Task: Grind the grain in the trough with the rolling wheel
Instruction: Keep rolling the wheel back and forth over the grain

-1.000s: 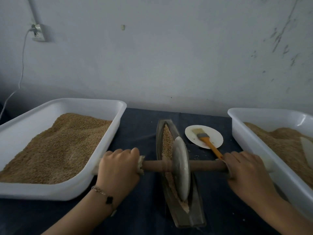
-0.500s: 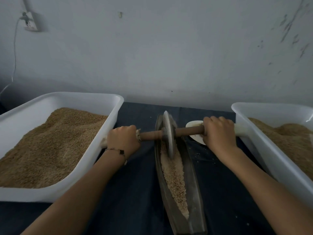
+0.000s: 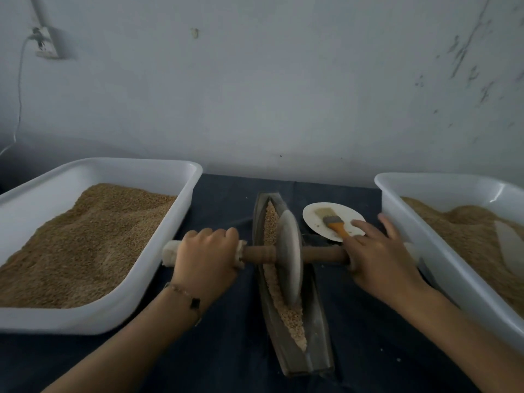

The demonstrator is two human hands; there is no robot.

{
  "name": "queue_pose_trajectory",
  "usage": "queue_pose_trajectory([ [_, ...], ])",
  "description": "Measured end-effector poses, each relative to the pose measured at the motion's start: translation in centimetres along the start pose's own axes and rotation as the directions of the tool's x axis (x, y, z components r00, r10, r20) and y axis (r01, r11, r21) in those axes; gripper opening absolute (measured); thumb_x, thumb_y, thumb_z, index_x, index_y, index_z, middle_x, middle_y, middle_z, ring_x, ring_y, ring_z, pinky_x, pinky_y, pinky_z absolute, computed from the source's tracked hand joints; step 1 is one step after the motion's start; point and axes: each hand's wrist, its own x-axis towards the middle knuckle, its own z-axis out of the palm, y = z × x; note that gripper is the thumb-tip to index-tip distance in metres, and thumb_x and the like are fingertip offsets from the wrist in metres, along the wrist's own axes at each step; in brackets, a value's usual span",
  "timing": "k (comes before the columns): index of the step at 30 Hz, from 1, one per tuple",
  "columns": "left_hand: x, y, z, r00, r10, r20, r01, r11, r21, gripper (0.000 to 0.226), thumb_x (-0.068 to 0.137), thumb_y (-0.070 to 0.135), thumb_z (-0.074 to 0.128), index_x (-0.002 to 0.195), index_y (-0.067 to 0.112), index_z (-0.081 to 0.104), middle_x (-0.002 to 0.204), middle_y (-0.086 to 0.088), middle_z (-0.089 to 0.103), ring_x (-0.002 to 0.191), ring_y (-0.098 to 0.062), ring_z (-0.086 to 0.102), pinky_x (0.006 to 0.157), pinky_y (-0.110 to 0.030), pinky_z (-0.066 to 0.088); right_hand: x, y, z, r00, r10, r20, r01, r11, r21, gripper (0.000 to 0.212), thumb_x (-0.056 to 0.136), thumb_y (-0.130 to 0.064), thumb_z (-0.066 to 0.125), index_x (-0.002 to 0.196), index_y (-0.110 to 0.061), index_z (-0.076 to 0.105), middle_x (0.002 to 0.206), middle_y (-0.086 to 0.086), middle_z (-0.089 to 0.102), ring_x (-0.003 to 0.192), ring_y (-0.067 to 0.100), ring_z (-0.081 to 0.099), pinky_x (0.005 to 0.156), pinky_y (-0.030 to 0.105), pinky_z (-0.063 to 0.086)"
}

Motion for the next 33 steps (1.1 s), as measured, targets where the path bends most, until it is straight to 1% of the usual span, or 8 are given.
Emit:
queue_pose_trajectory([
  [3, -2.1, 0.6, -1.5, 0.993, 0.102, -0.067, -0.104, 0.994, -0.031, 0.038, 0.057, 0.031, 0.081, 0.067, 0.021, 0.046, 0.058, 0.007, 0.052, 0.049, -0.012, 0.047, 0.051, -0.027, 0.039, -1.6, 0.2, -1.3, 0.992, -0.118, -0.055, 0.119, 0.993, 0.014, 0.044, 0.038, -0.013, 0.091, 0.077, -0.014, 0.07, 0.094, 0.003, 0.072, 0.112, 0.038, 0.059, 0.094, 0.066, 0.039],
  [5, -2.6, 0.8, -2.1, 0.989, 0.123, -0.08, -0.128, 0.989, -0.071, 0.043, 0.041, 0.023, 0.087, 0.058, 0.019, 0.049, 0.048, 0.006, 0.049, 0.039, -0.014, 0.046, 0.042, -0.026, 0.037, -1.8, 0.2, -1.7, 0.987, -0.158, -0.012, 0.158, 0.981, 0.108, 0.043, 0.039, -0.012, 0.089, 0.077, -0.019, 0.069, 0.091, -0.001, 0.07, 0.1, 0.032, 0.065, 0.086, 0.054, 0.049],
  [8, -1.7, 0.6, -1.6, 0.995, 0.069, 0.072, -0.068, 0.998, -0.014, 0.032, 0.072, 0.036, 0.07, 0.067, 0.025, 0.04, 0.058, 0.011, 0.045, 0.049, -0.006, 0.042, 0.049, -0.021, 0.03, -0.4, 0.3, -1.8, 0.968, -0.092, 0.234, 0.035, 0.971, 0.237, 0.035, 0.066, -0.02, 0.075, 0.076, -0.039, 0.047, 0.067, -0.017, 0.05, 0.073, 0.011, 0.061, 0.063, 0.026, 0.046],
  [10, -0.3, 0.1, -0.6, 0.977, 0.035, 0.208, -0.036, 0.999, 0.001, 0.027, 0.084, 0.038, 0.053, 0.067, 0.028, 0.035, 0.062, 0.011, 0.044, 0.052, -0.003, 0.04, 0.048, -0.021, 0.027, 1.4, 0.6, -1.1, 0.923, -0.039, 0.382, -0.036, 0.981, 0.188, 0.03, 0.076, -0.029, 0.064, 0.091, -0.043, 0.042, 0.069, -0.016, 0.045, 0.071, 0.01, 0.057, 0.06, 0.027, 0.042],
  [12, 1.6, -0.1, 0.3, 0.97, -0.003, 0.243, 0.014, 0.999, -0.043, 0.023, 0.084, 0.037, 0.052, 0.066, 0.027, 0.041, 0.061, 0.01, 0.048, 0.053, -0.005, 0.044, 0.048, -0.022, 0.03, 3.3, 0.9, 0.1, 0.917, 0.002, 0.398, -0.081, 0.98, 0.182, 0.031, 0.077, -0.033, 0.062, 0.098, -0.043, 0.042, 0.071, -0.015, 0.042, 0.068, 0.011, 0.05, 0.059, 0.028, 0.038],
  [18, 7.0, -0.9, 2.7, 0.975, -0.111, 0.191, 0.12, 0.992, -0.04, 0.024, 0.086, 0.038, 0.05, 0.067, 0.024, 0.051, 0.064, 0.007, 0.055, 0.058, -0.01, 0.053, 0.06, -0.026, 0.046, 8.3, 0.7, 3.1, 0.949, 0.156, 0.274, -0.179, 0.982, 0.06, 0.01, 0.078, -0.023, 0.054, 0.084, -0.027, 0.048, 0.076, -0.008, 0.049, 0.068, 0.019, 0.044, 0.058, 0.031, 0.029],
  [27, 8.1, -1.4, 3.6, 0.966, -0.166, 0.196, 0.183, 0.98, -0.072, 0.026, 0.088, 0.036, 0.049, 0.067, 0.022, 0.05, 0.065, 0.005, 0.055, 0.061, -0.012, 0.055, 0.062, -0.026, 0.048, 9.6, 0.2, 4.3, 0.977, 0.203, 0.069, -0.197, 0.977, -0.075, 0.023, 0.079, -0.017, 0.06, 0.081, -0.024, 0.038, 0.083, -0.001, 0.063, 0.073, 0.022, 0.051, 0.062, 0.032, 0.026],
  [33, 3.4, -0.8, 2.2, 0.969, -0.122, 0.217, 0.15, 0.981, -0.119, 0.023, 0.091, 0.043, 0.048, 0.076, 0.026, 0.052, 0.072, 0.008, 0.057, 0.064, -0.01, 0.054, 0.06, -0.026, 0.045, 4.3, -1.8, 1.0, 0.989, 0.128, -0.079, -0.129, 0.992, -0.009, 0.016, 0.073, -0.012, 0.073, 0.084, -0.016, 0.062, 0.077, 0.003, 0.064, 0.071, 0.025, 0.058, 0.063, 0.034, 0.039],
])
